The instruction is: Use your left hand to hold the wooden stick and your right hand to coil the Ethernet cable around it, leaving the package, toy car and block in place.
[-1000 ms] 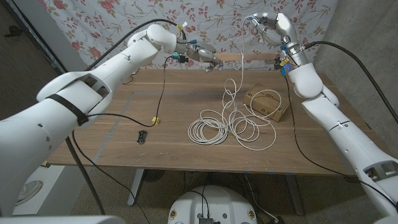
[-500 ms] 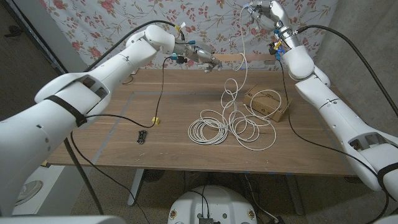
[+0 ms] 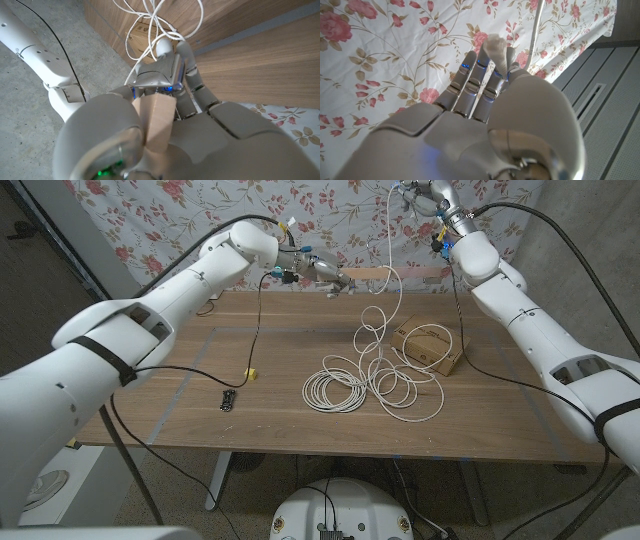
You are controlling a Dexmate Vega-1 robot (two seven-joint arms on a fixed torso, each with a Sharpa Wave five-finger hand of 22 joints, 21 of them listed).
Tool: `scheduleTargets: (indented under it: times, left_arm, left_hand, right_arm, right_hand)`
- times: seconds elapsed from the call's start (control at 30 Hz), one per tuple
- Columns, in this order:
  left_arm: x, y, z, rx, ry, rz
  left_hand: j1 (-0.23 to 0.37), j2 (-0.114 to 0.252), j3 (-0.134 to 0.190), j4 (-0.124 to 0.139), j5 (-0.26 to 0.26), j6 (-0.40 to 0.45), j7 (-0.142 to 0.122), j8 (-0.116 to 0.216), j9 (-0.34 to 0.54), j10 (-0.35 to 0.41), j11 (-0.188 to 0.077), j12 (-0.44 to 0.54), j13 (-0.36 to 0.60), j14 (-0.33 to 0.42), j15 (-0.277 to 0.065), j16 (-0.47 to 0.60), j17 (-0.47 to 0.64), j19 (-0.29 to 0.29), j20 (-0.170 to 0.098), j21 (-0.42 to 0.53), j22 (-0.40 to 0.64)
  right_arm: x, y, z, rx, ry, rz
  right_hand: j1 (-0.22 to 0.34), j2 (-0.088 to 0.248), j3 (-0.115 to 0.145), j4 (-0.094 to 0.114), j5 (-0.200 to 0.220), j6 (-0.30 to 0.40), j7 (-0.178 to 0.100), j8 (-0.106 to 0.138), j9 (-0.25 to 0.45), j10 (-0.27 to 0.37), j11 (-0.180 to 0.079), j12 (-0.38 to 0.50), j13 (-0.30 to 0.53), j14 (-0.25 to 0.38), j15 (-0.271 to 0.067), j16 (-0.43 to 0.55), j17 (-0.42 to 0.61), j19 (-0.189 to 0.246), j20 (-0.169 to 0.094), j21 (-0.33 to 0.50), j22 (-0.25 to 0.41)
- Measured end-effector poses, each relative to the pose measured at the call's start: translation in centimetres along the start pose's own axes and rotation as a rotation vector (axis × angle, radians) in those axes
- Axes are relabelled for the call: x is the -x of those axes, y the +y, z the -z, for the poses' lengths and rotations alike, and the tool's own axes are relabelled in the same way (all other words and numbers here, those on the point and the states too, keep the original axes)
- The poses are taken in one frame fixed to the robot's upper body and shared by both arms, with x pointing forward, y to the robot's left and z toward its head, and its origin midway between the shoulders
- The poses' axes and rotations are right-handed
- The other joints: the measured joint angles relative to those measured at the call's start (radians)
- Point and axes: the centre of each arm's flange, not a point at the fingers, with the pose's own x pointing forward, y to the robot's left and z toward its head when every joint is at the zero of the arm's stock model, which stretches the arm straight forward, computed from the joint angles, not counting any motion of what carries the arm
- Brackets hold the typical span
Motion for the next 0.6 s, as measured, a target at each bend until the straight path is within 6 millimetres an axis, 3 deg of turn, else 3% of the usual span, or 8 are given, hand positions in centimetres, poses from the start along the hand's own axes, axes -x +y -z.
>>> scheduleTargets:
  times: [0.6]
  left_arm:
    - [0.9,-0.3,0.0,0.028,-0.047,-0.011]
  left_hand:
    - [0.0,0.0,0.0,0.0,0.0,-0.002,-0.001,0.006,-0.001,0.0,0.0,0.0,0.0,0.0,0.0,0.0,0.0,0.0,0.0,0.0,0.0]
  right_arm:
    - [-4.0,0.7,4.5,0.055,0.228,-0.102]
  right_hand:
    - [0.011,0.001,-0.005,0.004,0.001,0.0,0.0,-0.001,-0.002,-0.005,0.005,0.0,-0.004,0.0,0.0,-0.006,0.0,-0.007,-0.004,0.01,-0.005]
